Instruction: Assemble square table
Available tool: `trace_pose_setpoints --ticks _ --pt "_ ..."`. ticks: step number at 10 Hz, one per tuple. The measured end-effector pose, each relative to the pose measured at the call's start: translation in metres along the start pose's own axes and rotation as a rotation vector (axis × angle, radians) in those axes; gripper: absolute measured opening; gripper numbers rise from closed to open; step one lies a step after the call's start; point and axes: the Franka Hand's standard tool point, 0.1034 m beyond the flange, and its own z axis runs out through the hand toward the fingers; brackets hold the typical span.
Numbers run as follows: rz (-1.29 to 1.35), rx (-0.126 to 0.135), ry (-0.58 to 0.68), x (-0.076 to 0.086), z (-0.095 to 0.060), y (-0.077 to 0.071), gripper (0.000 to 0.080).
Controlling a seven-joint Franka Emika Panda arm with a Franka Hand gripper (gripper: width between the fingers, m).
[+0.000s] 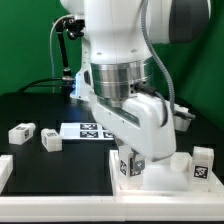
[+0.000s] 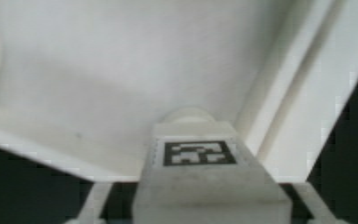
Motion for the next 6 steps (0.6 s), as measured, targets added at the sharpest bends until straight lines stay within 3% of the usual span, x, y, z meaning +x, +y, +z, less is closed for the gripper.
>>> trace_pose_setpoints --ticks 1,2,4,6 --pt "0.210 0.028 -0.021 -0.0011 -0.0006 -0.0043 0.0287" --pt "0.334 0.040 -0.033 -0.0003 0.0007 -0.0039 0.0287" --pt "0.420 0.041 -0.020 0.0003 0.0004 -0.0040 0.0287" --pt "0.416 0.021 -0.006 0.0003 0.0027 -0.0004 0.0287"
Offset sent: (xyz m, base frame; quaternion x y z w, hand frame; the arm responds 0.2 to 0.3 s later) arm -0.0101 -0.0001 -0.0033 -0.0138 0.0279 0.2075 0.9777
